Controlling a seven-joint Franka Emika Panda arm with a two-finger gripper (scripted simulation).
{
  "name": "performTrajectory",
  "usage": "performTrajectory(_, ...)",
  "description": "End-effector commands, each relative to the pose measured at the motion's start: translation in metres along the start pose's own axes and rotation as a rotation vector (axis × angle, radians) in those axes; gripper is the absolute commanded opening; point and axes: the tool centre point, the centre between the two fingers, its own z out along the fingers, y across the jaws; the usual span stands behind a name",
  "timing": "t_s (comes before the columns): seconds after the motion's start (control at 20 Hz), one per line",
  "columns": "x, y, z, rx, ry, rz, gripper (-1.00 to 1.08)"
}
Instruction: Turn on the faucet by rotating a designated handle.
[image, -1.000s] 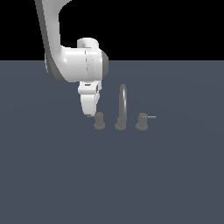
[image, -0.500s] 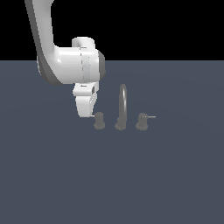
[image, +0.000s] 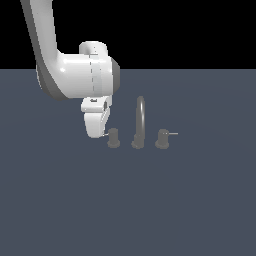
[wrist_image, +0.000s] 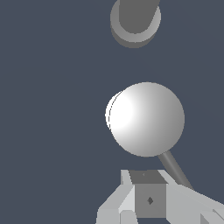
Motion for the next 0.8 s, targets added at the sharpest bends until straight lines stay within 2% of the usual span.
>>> performTrajectory(0.0, 0.004, 0.018, 0.0, -0.022, 0.007, 0.0, -1.0)
performTrajectory(0.15, 0.004, 0.024, 0.0, -0.023, 0.007, -0.001, -1.0)
performTrajectory(0.2, -0.005, 0.017, 0.0, -0.011, -0.001, -0.012, -1.0)
performTrajectory(0.75, 0.036, 0.045, -0.001, -0.023, 0.007, -0.002, -1.0)
